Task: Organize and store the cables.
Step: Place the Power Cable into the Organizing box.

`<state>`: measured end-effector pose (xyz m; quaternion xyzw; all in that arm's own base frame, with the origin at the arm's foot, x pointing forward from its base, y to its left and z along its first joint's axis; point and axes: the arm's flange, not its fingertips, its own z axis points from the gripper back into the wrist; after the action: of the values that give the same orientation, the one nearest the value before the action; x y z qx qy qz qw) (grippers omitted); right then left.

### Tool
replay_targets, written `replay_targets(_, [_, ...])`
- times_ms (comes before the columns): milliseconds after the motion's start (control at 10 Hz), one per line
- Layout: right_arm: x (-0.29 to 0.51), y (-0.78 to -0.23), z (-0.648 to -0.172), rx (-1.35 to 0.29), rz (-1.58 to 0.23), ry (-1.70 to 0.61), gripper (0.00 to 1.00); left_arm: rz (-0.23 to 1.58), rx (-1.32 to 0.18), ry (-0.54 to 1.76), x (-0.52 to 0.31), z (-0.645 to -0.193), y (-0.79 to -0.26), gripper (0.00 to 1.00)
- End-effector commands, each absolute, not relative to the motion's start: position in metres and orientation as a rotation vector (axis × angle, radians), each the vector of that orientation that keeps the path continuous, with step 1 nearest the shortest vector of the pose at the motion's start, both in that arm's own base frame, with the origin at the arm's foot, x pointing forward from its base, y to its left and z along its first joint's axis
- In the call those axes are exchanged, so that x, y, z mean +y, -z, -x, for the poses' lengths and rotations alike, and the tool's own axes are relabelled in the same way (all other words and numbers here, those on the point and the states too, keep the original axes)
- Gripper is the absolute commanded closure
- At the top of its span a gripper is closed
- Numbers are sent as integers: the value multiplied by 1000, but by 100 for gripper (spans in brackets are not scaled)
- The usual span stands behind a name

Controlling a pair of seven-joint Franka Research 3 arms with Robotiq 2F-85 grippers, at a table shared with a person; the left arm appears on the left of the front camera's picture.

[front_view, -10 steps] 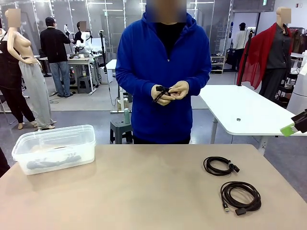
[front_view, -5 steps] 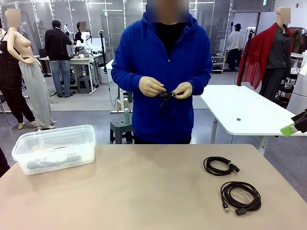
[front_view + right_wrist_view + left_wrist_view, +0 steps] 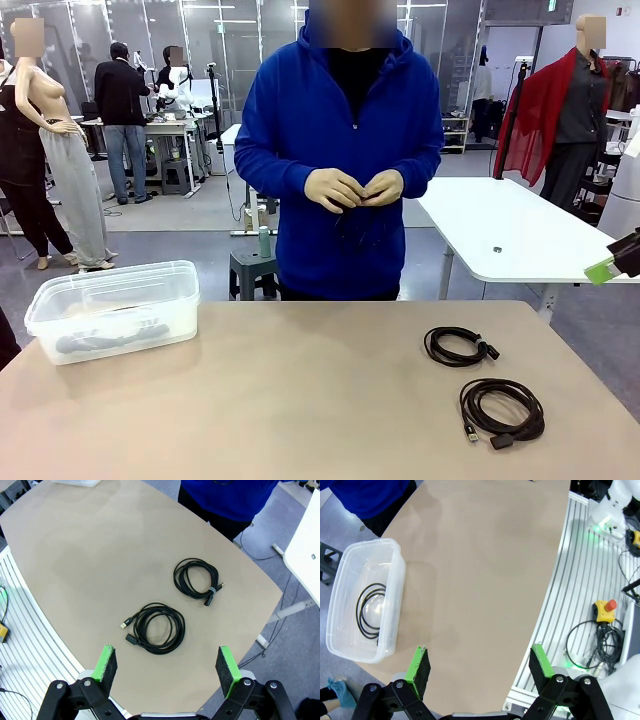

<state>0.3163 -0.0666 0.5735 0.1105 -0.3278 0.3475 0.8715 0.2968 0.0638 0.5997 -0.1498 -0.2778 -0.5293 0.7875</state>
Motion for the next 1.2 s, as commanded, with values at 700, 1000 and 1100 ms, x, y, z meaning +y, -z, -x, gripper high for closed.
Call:
replay_targets(700, [-68, -573, -316, -688, -233, -732, 0, 316, -591, 1150, 63, -297, -599, 0])
replay_targets(1000, [-68, -573, -316, -688, -233, -732, 0, 316, -591, 1150, 63, -297, -599, 0])
replay_targets(1100, [-68, -573, -316, -688, -233, -732, 0, 316, -591, 1150, 63, -297, -599, 0])
